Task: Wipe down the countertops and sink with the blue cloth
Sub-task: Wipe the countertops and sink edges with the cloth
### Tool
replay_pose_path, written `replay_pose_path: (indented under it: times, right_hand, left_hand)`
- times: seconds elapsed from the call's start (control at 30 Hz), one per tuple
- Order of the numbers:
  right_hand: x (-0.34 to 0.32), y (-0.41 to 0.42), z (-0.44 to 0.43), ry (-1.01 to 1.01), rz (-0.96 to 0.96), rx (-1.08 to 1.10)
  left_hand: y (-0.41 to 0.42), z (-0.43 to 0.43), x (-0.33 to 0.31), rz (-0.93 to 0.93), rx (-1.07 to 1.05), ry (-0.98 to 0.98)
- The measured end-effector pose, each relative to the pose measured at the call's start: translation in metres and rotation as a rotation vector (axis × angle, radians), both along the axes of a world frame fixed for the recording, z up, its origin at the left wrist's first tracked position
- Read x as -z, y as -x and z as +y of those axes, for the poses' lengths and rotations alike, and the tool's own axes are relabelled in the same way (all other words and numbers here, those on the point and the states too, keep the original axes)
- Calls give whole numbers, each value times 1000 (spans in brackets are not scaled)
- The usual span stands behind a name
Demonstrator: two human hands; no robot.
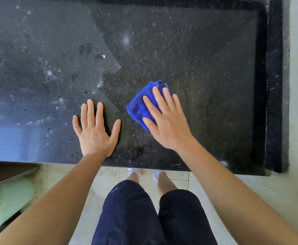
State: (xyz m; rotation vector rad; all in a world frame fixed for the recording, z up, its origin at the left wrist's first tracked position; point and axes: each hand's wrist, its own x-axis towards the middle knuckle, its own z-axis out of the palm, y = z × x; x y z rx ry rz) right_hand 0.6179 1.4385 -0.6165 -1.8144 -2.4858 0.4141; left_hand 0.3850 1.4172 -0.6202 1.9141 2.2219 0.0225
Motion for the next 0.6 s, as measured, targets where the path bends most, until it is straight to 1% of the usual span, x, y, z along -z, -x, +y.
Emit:
replay_pose_path:
  times: [0.03, 0.07, 0.13, 0.2, 0.27, 0.33, 0.37, 0.4, 0.53, 0.6]
  right_hand:
    - [1, -19, 1, -17, -17, 14]
    - [2, -39, 3, -23, -36, 80]
    - [3, -77, 10, 12, -65, 309]
    - [3, -96, 22, 50, -69, 528]
    - [3, -87, 39, 55, -55, 705]
    - [1, -60, 54, 52, -27, 843]
    - [0, -43, 57, 58, -18, 856]
    - [-1, -26, 57, 52, -14, 822]
    - [0, 31, 41, 8, 18, 447]
    - [1, 27, 37, 10, 32, 304]
  left_hand:
    - [0, 1, -1, 9, 3, 6]
    - [0, 1, -2, 17, 5, 11]
    - [-1, 1, -3, 33, 3, 21]
    - [-1, 1, -3, 44, 0, 29]
    - [0, 2, -2, 47, 1, 32]
    - [0, 3, -2, 57, 1, 36]
    - [0, 2, -2, 62, 2, 35]
    - [0, 2, -2, 63, 2, 31]
    - [-1, 2, -1, 45, 10, 5]
    - [-1, 2, -1, 41, 10, -3]
